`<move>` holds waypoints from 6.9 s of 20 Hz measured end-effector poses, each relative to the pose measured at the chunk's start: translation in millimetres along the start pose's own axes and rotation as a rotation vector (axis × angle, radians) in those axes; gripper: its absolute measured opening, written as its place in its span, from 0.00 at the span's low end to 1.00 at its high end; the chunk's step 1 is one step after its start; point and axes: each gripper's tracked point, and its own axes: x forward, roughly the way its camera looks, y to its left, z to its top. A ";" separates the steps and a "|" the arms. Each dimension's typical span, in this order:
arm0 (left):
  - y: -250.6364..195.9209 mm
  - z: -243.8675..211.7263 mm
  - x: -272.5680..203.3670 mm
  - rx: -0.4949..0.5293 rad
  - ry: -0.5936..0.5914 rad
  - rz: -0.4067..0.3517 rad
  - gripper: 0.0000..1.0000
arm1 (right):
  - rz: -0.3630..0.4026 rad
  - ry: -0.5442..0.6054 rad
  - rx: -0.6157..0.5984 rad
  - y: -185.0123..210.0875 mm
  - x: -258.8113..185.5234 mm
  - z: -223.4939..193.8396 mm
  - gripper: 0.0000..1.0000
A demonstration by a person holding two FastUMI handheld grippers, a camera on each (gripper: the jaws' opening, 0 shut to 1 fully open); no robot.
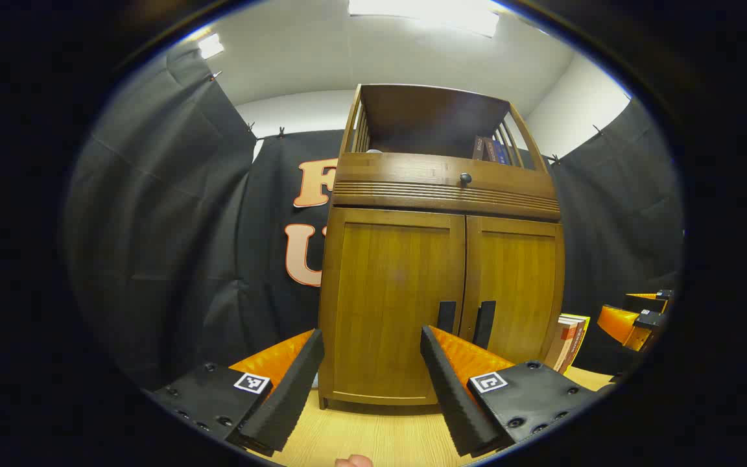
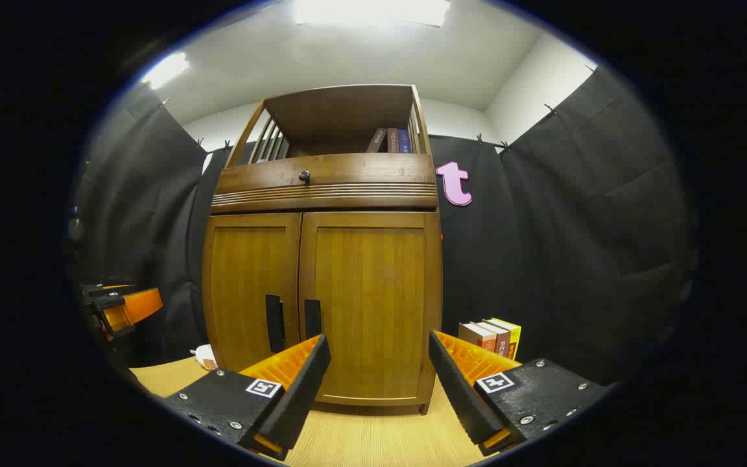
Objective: Open the right door of the double-door shoe cabinet with the right hand, and open the left door with the left hand.
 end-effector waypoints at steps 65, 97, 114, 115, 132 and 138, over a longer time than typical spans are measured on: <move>37.3 1.7 6.1 -0.005 -0.003 0.056 0.92 | 0.112 0.170 0.088 123.4 237.8 -98.9 0.35; -11.3 -1.3 -17.7 -0.012 0.008 -0.002 0.96 | 0.209 0.206 0.070 63.5 94.9 -73.9 0.23; -76.4 -9.7 -11.8 -0.041 0.020 -0.128 0.93 | 0.031 0.238 0.038 -61.8 15.6 -65.1 0.13; -78.0 -10.6 -12.3 -0.042 0.021 -0.129 0.92 | 0.015 0.238 0.036 -69.2 13.2 -65.4 0.12; -73.0 -20.9 -16.7 -0.041 0.052 -0.086 0.92 | 0.099 0.215 0.094 -170.6 14.8 -66.2 0.00; -68.8 -21.4 -15.1 -0.055 0.055 -0.063 0.92 | 0.206 0.208 0.105 -187.6 21.4 -67.7 0.01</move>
